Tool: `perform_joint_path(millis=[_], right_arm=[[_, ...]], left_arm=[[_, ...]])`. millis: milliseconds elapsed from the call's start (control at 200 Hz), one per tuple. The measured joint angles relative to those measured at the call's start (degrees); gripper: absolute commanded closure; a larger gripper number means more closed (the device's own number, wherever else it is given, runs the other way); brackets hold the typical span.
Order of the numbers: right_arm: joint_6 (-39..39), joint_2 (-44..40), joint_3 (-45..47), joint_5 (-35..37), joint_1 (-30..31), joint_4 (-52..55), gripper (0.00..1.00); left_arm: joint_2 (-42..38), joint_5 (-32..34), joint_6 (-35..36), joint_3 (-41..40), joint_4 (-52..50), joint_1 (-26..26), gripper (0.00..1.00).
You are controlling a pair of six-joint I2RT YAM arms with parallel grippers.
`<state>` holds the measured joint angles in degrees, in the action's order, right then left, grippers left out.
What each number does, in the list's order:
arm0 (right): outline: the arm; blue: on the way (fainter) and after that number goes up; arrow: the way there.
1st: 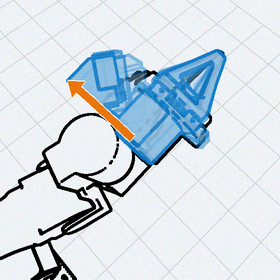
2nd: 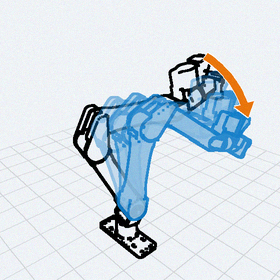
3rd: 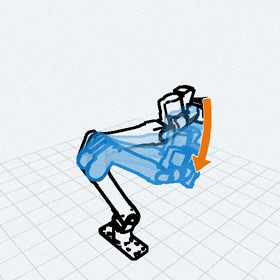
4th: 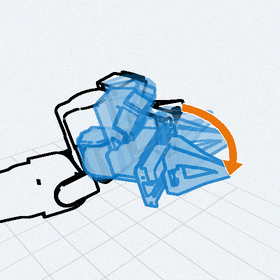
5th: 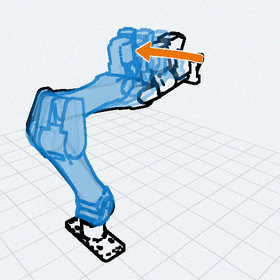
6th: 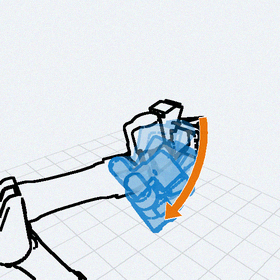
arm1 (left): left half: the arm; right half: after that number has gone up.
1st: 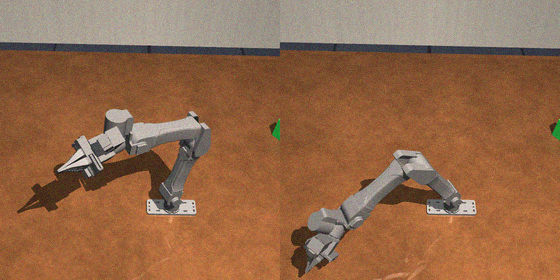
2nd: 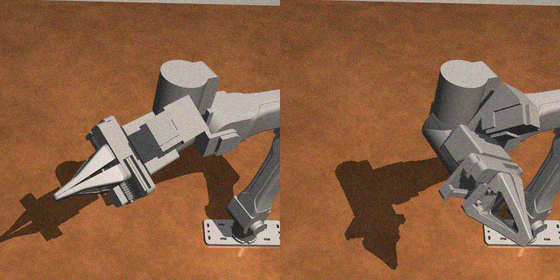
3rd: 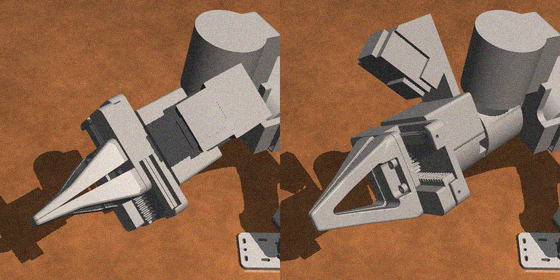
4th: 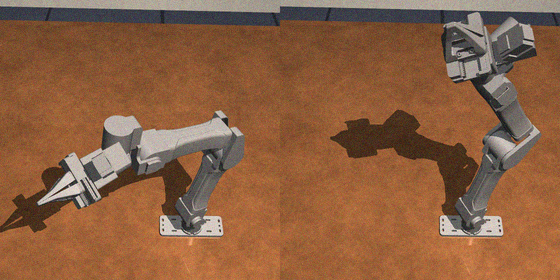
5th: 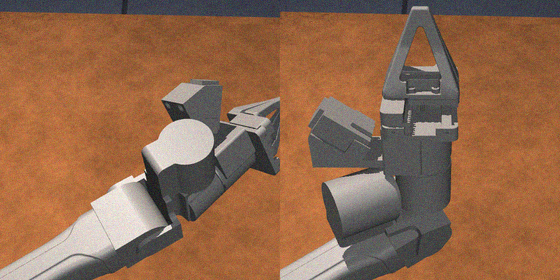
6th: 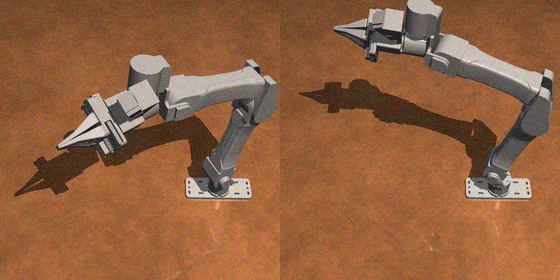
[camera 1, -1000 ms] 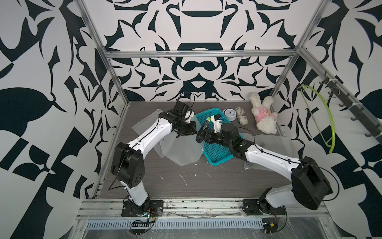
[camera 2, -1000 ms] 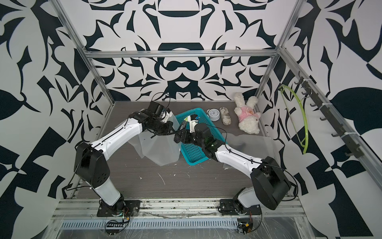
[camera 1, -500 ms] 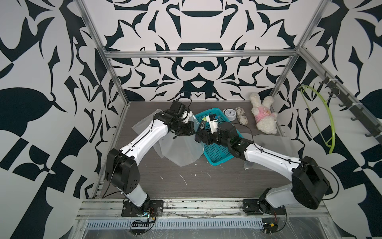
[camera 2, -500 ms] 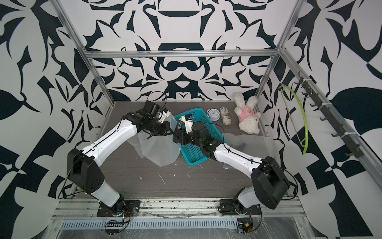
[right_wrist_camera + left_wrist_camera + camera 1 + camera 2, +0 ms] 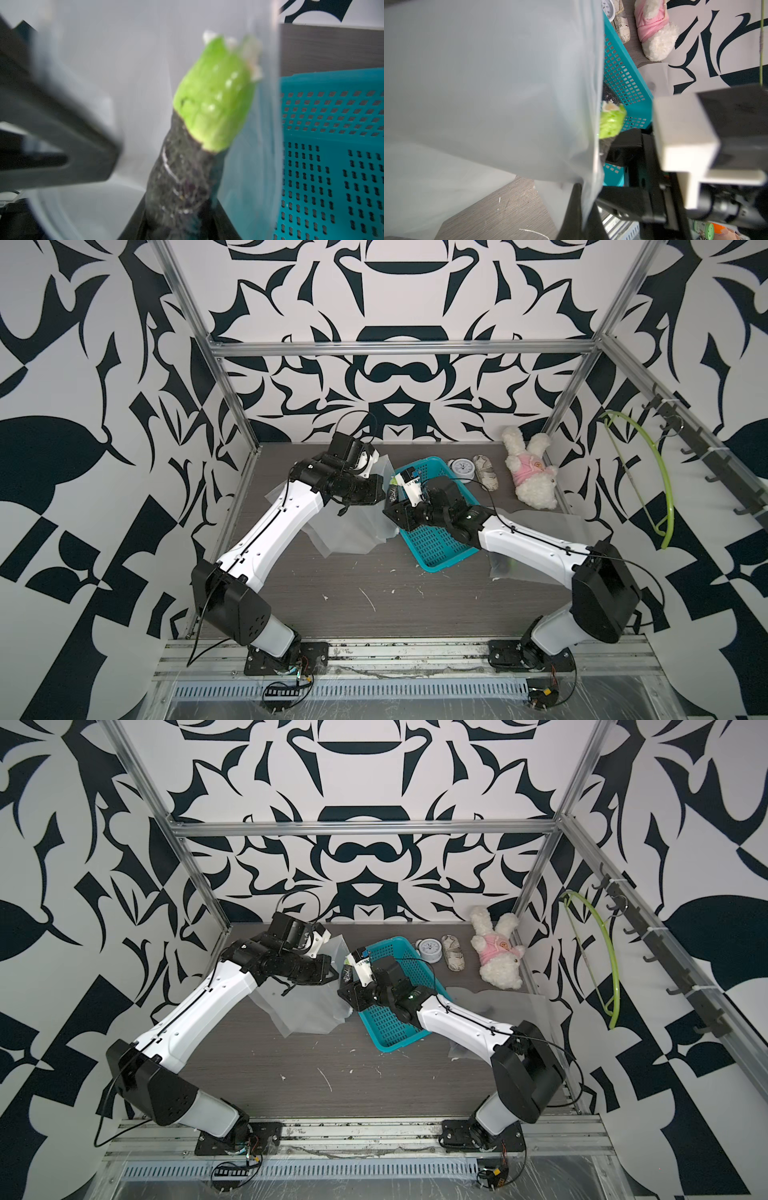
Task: Place the eggplant in a zip-top bag and seal the zipper
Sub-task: Place the eggplant in the zipper food storage bag.
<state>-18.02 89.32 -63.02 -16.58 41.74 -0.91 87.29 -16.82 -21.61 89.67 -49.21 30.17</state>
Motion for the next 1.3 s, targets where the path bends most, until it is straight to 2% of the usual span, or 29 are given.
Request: perform_joint_path(millis=[145,475,690,900,1095,1300], right_arm=[[1.2,1.6,-3.0,0.0,0.0,4.2,0.69],[-1.3,2.2,-6.3,-3.3,-0.2,5.6,0.46],[-2.9,1.3,-6.6,-5.7,-1.5,7.6,0.41],[-3.4,-4.3,-7.4,-6.5,-3.7,10.7,0.37],[-1.8,-7.8,-9.4,-2.6,-6.5,16.7,0.29],[3.7,-7.4,-9.5,4.7,-10.3,28.1,0.25]], left_arm=[[-0.9,-0.5,0.9,0.0,-0.7,0.0,1.00],[-1.7,-1.4,1.9,-2.0,-1.6,0.0,1.00],[-1.9,-0.5,1.2,-5.7,-1.6,-0.3,1.00],[-2.6,-1.0,0.0,-5.9,-0.9,-2.7,1.00],[-4.1,-3.3,-1.2,-8.0,1.1,-7.7,1.00],[-3.5,-5.2,-1.2,-8.4,1.6,-8.0,1.00]])
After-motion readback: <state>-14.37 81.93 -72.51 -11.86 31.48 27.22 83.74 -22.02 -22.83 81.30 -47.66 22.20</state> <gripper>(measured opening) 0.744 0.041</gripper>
